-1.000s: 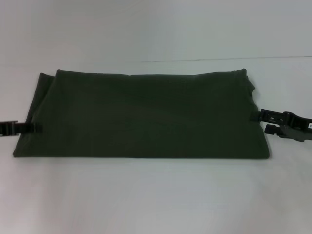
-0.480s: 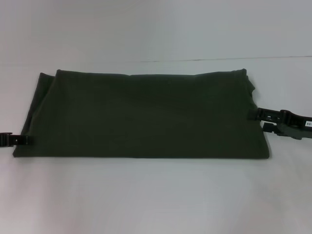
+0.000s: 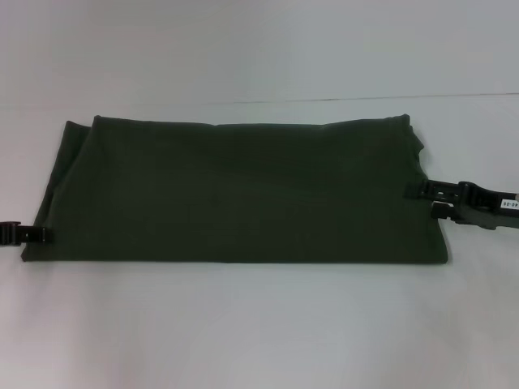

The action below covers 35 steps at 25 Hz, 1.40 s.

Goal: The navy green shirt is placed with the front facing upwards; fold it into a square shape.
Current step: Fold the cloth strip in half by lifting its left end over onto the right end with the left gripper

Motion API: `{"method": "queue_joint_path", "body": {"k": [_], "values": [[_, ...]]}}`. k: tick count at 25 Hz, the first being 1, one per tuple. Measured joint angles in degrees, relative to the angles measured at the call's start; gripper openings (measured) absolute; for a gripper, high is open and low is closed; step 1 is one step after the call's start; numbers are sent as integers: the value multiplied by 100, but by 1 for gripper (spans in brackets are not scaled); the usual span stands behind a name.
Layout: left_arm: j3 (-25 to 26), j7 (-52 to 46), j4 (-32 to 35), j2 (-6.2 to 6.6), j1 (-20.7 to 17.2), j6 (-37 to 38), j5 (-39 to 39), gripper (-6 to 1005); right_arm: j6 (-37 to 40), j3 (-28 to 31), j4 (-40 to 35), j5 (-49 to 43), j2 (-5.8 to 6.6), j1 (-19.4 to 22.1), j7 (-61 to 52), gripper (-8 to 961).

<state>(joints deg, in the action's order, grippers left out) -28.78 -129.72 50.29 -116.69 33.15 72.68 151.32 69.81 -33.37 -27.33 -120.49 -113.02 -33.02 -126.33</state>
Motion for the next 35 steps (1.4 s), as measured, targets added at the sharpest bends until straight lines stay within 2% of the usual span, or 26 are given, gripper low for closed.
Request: {"method": "queue_joint_path", "body": {"k": [21,27,35], "values": [[-208,-195,-231,10,106,-4,72,628,-1,-19,10,-9,-17,-2,-6,947],[-393,-217,-231,11,140,-10,182,563,-1,-21,9,-9,-17,-2,-6,946],[-445,-220,-231,7,164,-37,187,399,3,-21,6,-9,-17,-9,-6,933]]}}
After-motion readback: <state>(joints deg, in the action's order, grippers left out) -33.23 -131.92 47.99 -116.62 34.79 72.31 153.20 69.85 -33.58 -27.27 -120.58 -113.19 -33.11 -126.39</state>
